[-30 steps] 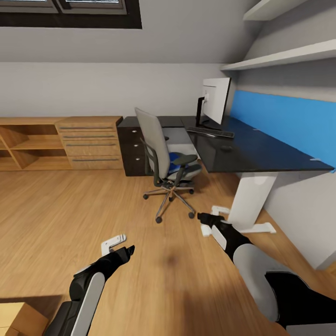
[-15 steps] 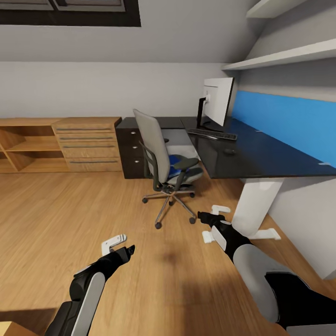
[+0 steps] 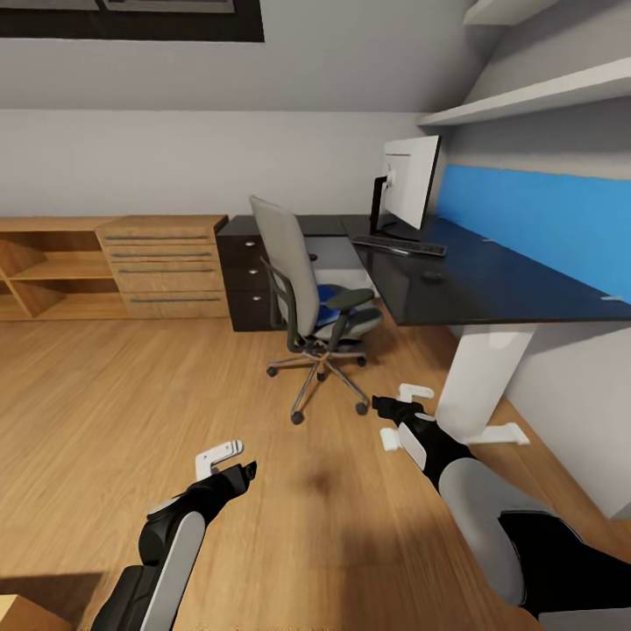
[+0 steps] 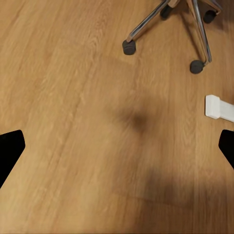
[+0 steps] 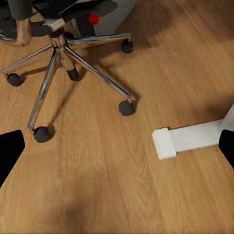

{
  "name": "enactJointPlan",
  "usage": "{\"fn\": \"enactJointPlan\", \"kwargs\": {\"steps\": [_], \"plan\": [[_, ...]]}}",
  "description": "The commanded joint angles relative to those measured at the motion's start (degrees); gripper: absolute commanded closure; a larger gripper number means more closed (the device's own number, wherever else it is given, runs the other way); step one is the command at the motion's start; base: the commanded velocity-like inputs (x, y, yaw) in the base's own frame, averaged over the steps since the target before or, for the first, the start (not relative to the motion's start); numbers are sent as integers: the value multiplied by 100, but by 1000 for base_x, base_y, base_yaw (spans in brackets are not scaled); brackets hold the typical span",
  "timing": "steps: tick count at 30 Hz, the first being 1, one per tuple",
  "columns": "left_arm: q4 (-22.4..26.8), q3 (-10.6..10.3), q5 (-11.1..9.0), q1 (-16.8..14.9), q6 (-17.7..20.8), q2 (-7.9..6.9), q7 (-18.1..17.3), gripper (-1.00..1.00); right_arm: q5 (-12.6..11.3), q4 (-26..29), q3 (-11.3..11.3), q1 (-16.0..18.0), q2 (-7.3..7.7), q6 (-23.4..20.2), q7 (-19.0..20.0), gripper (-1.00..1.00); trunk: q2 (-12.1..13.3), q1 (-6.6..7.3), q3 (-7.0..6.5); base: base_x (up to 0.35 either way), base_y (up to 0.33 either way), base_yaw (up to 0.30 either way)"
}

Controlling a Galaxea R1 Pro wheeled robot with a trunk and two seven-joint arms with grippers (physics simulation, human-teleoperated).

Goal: In the bedroom, organize the workspace by keeping the computer under the desk, ensuring the monitor is on the desk, placing the keyboard on the desk next to the monitor, placing the mouse on the desk next to the keyboard, moving the folder from the swivel chair onto the desk next to the mouse, stacking the notebook on top of the folder with the pen on top of the notebook, and positioning the swivel chair next to the desk.

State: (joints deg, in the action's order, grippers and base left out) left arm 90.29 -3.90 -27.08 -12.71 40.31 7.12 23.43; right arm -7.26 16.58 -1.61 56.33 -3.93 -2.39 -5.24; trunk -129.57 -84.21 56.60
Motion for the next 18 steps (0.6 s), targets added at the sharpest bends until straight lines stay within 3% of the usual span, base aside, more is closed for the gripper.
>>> {"fn": "enactJointPlan", "kwargs": {"steps": [1, 18], "plan": [[6, -4, -60, -3, 12, 0, 56, -100, -39, 12, -14, 1, -3, -25, -12, -100, -44, -21, 24, 0, 0, 0], [14, -5, -60, -3, 12, 0, 56, -100, -38, 21, -21, 1, 13, -22, -20, -100, -726, -395, 329, 0, 0, 0]]}}
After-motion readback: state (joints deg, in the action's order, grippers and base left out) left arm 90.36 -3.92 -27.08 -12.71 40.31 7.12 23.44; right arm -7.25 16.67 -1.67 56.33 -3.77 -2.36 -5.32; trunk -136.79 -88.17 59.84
